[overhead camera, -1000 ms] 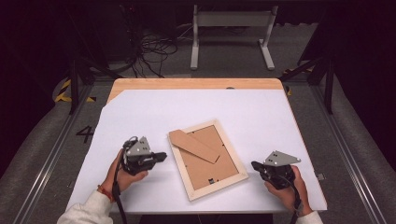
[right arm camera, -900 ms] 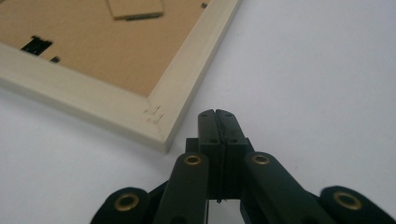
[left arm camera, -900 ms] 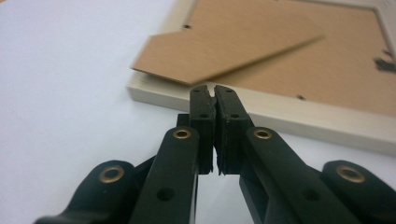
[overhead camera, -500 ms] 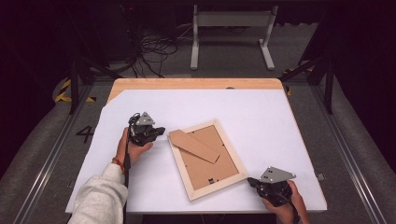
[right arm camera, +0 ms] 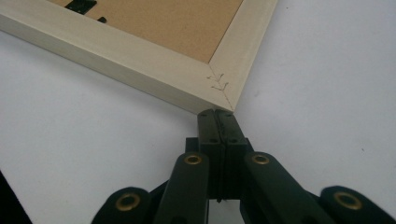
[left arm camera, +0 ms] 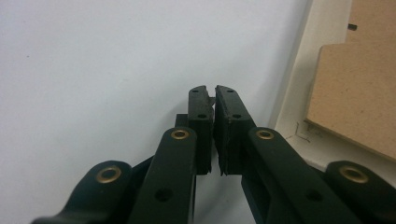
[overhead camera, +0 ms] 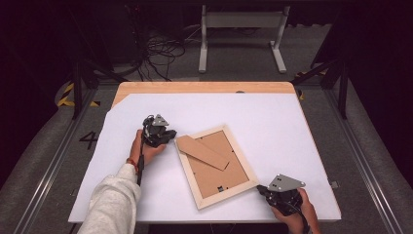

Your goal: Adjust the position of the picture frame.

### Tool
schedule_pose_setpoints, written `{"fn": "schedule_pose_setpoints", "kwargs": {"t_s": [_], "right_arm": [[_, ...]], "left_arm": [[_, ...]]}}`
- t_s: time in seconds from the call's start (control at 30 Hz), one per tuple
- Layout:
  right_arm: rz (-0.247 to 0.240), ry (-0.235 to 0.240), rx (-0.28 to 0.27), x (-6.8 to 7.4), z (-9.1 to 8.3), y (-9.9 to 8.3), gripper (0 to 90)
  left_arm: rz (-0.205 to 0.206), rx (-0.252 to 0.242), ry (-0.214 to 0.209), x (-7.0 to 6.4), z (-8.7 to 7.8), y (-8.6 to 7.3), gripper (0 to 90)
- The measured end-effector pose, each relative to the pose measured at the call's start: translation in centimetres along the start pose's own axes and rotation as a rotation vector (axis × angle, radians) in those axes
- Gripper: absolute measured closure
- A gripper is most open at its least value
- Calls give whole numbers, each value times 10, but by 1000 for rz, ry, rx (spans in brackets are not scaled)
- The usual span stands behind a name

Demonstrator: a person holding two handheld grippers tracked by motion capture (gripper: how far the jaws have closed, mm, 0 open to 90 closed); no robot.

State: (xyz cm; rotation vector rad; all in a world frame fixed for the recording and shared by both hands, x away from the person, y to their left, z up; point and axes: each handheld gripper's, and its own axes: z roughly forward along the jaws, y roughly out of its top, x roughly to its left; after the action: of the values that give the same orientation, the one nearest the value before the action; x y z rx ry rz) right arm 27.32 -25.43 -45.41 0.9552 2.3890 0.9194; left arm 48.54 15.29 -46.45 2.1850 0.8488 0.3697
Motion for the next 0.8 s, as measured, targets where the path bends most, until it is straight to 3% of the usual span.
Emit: {"fn": "schedule_pose_setpoints", "kwargs": {"t_s": [0.13,0.27,0.4,0.63,0.8], "right_arm": [[6,-7,-7,-1,1,0,900],[8,-13,-8,-2,1,0,900],[10,-23,-12,-3,1,-1,900],[34,-42,-16,-11,3,-1,900],[50,-55,-16,-18,5,0,900]], "left_arm": [[25,4,-67,-1,0,0,831],[39,12,-68,-2,-1,1,862],[45,24,-101,-1,-3,-1,868],[9,42,-160,-4,-10,-6,859],[30,65,-168,-10,-18,-10,875]]}}
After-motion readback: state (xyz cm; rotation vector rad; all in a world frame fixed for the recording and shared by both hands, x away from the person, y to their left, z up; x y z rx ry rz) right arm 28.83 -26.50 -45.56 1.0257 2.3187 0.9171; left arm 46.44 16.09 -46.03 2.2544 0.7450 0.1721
